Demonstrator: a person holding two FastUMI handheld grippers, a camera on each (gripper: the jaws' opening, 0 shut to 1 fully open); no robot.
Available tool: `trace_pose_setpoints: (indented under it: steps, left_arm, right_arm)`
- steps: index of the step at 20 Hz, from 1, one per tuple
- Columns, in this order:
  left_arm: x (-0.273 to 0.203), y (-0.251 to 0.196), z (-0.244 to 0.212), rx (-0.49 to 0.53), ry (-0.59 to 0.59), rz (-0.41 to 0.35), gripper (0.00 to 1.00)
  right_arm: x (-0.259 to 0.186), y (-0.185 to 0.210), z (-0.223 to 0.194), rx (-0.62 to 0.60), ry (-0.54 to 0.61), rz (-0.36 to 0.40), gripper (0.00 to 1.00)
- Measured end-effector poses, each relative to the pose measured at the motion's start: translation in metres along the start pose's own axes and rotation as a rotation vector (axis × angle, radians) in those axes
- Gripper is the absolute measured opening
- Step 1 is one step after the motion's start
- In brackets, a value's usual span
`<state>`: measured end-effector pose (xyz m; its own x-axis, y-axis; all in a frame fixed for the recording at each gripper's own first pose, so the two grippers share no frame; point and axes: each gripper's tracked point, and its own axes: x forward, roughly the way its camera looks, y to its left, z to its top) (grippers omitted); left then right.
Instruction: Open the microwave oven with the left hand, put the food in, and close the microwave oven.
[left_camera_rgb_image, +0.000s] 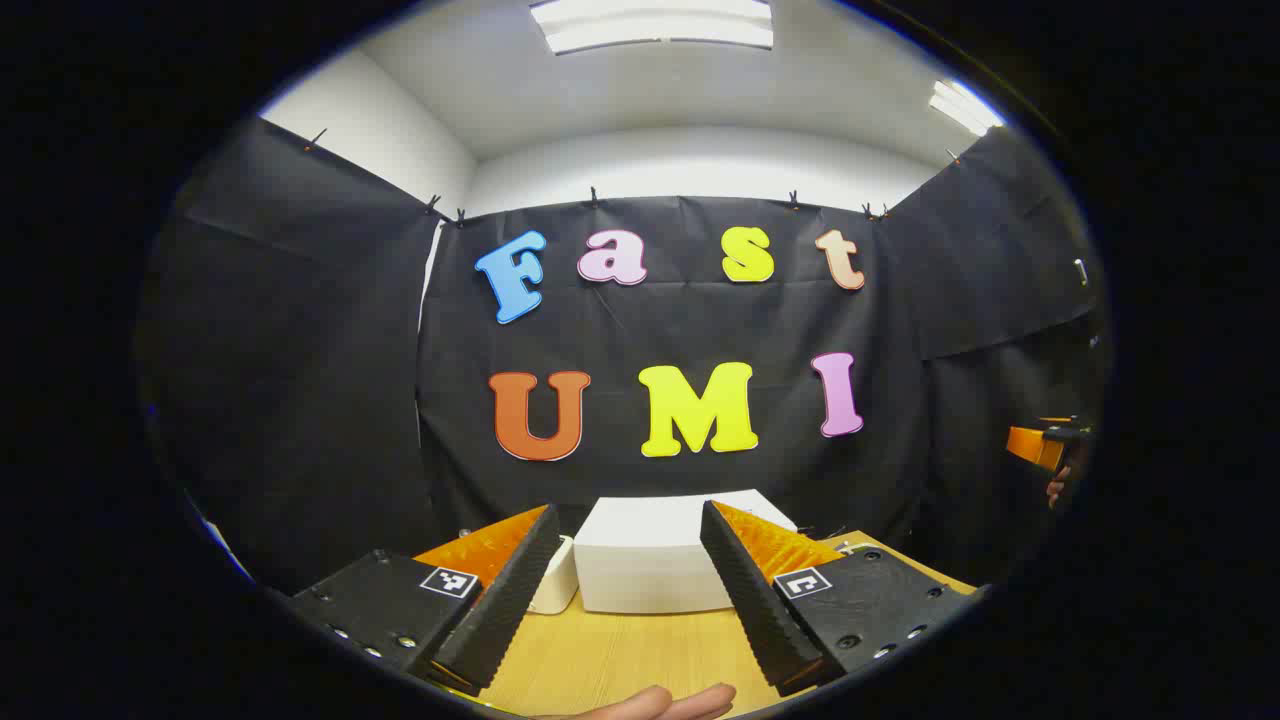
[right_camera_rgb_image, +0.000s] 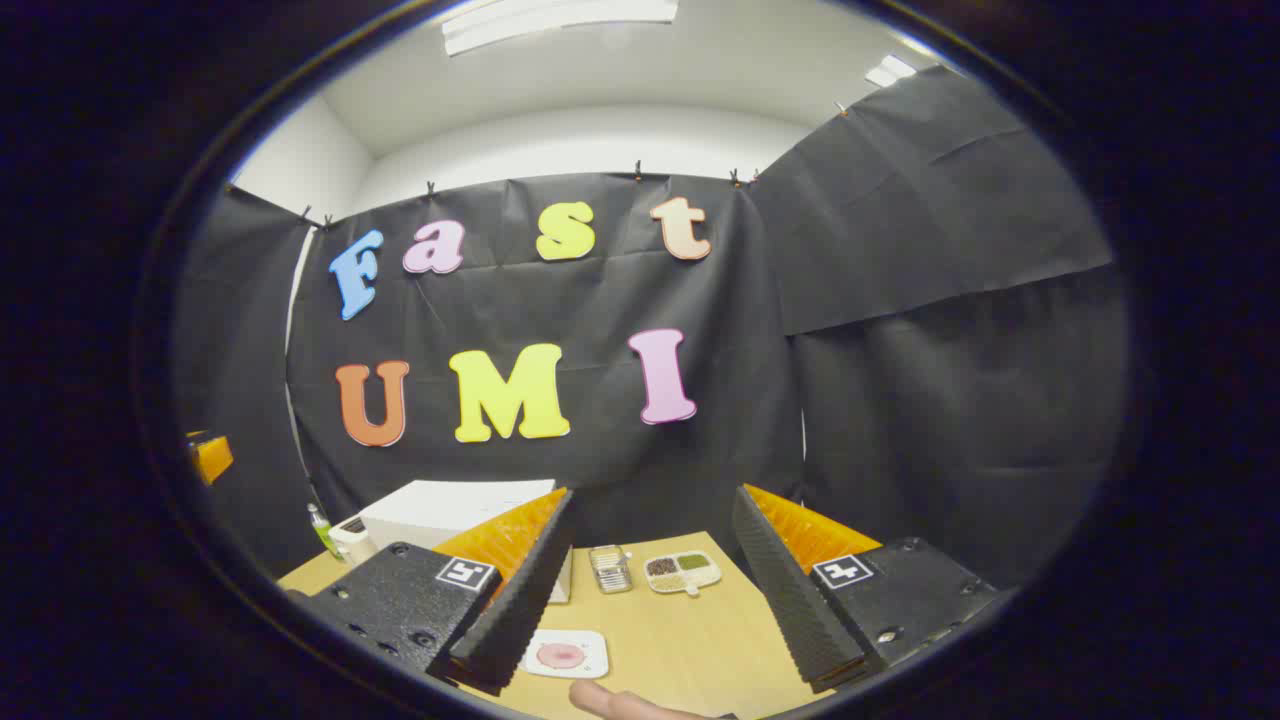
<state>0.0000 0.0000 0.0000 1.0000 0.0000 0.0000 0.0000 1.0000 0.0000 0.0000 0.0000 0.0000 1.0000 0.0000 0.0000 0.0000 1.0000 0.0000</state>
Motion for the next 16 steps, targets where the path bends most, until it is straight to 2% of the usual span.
trace_pose_setpoints:
  steps: [1, 2, 3, 6, 10, 11, 14, 15, 16]
  left_arm:
    - [-0.001, 0.001, 0.003, -0.001, -0.005, 0.000, 0.92]
    - [-0.003, 0.003, 0.004, -0.002, -0.003, 0.006, 0.92]
    - [-0.005, 0.003, 0.004, -0.004, 0.003, 0.009, 0.92]
    - [-0.010, -0.001, -0.002, -0.017, 0.023, -0.002, 0.92]
    - [-0.010, 0.007, -0.008, -0.008, 0.030, 0.022, 0.92]
    - [-0.009, 0.007, -0.011, -0.011, 0.035, 0.021, 0.92]
    - [-0.003, 0.010, -0.016, -0.011, 0.043, 0.031, 0.92]
    - [-0.001, 0.011, -0.018, -0.012, 0.047, 0.030, 0.92]
    - [0.000, 0.011, -0.022, -0.013, 0.054, 0.030, 0.92]
  right_arm:
    - [-0.002, 0.001, -0.001, -0.001, 0.005, 0.013, 0.91]
    - [-0.004, 0.000, 0.001, -0.001, 0.006, 0.019, 1.00]
    - [-0.005, -0.003, 0.002, -0.004, 0.006, 0.020, 0.91]
    - [-0.011, -0.010, 0.005, -0.017, 0.009, 0.015, 0.91]
    - [-0.018, -0.011, 0.008, -0.020, 0.005, 0.037, 0.91]
    - [-0.018, -0.013, 0.008, -0.019, 0.004, 0.040, 1.00]
    - [-0.021, -0.013, 0.008, -0.021, 0.001, 0.047, 1.00]
    - [-0.021, -0.012, 0.008, -0.020, 0.000, 0.052, 0.91]
    - [-0.021, -0.013, 0.007, -0.018, 0.000, 0.053, 1.00]
